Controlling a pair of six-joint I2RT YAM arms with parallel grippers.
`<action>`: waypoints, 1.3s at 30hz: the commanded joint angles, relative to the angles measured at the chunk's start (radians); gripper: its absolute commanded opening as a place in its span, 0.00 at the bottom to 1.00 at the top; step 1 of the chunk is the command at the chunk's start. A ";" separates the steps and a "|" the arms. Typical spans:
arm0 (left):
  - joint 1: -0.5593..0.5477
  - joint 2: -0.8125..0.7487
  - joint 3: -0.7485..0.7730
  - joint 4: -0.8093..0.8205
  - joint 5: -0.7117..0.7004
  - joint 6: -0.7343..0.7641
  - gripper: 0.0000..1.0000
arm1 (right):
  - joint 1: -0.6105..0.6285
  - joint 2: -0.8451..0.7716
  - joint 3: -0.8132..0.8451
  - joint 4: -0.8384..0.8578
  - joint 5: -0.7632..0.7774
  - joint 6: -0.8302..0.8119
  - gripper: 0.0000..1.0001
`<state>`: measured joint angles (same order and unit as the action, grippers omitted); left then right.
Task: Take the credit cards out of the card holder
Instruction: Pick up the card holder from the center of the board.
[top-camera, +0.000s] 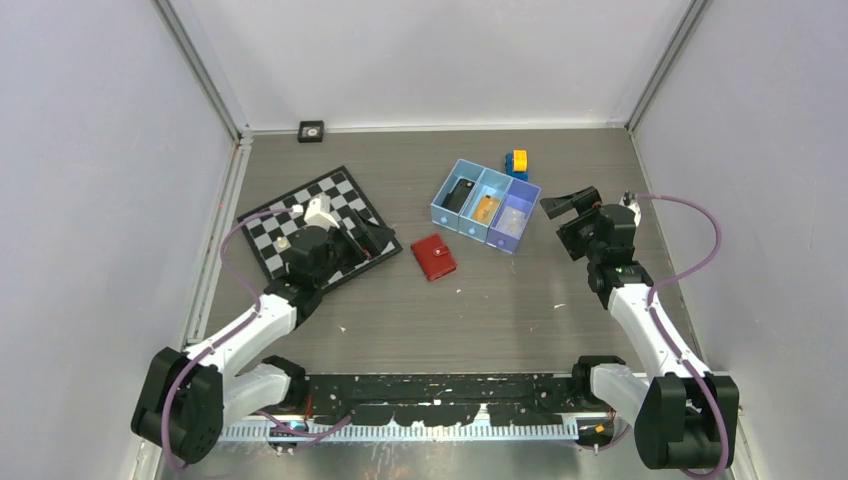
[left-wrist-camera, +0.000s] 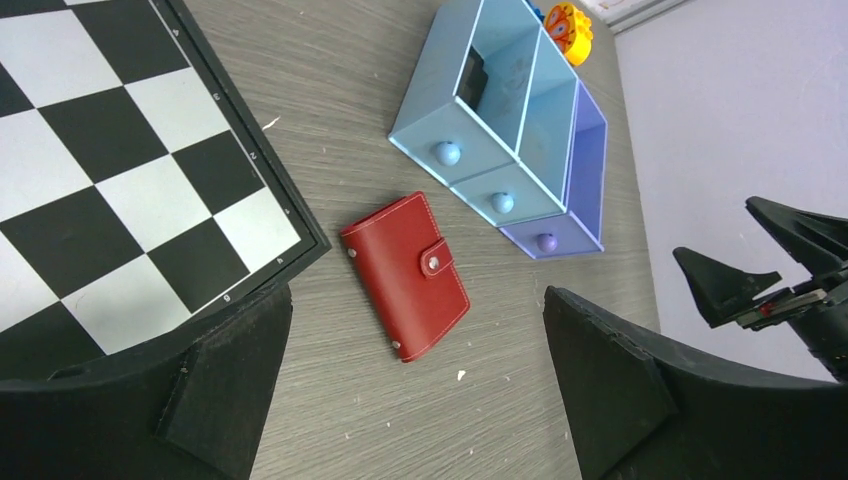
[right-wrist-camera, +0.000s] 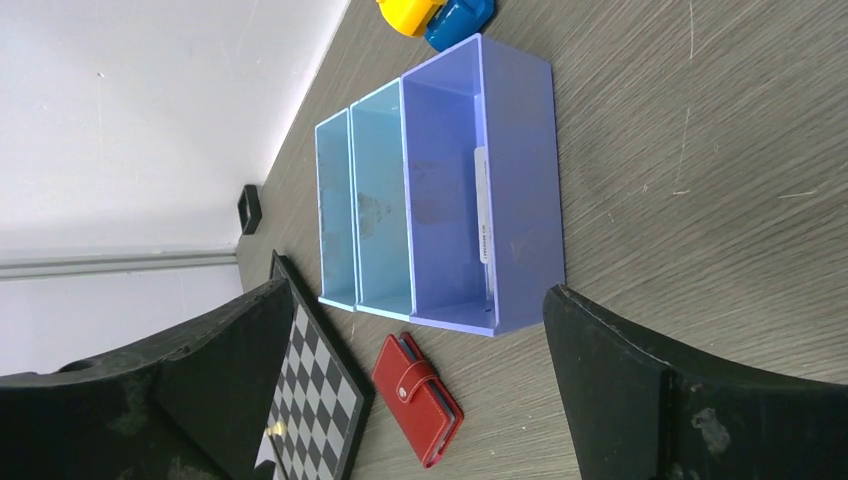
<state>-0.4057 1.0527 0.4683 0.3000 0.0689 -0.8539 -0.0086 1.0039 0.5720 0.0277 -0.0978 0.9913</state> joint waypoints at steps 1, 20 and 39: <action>-0.001 0.016 0.038 0.015 -0.015 0.032 1.00 | -0.005 -0.018 0.021 -0.034 0.044 0.061 1.00; -0.037 0.327 0.207 -0.052 0.155 0.128 0.92 | 0.184 0.094 0.154 -0.085 -0.021 -0.220 0.86; -0.036 0.389 0.236 -0.061 0.191 0.104 0.91 | 0.579 0.611 0.500 -0.287 0.048 -0.436 0.73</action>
<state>-0.4385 1.4437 0.6655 0.2268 0.2401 -0.7475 0.5472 1.5486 0.9909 -0.2203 -0.0044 0.5903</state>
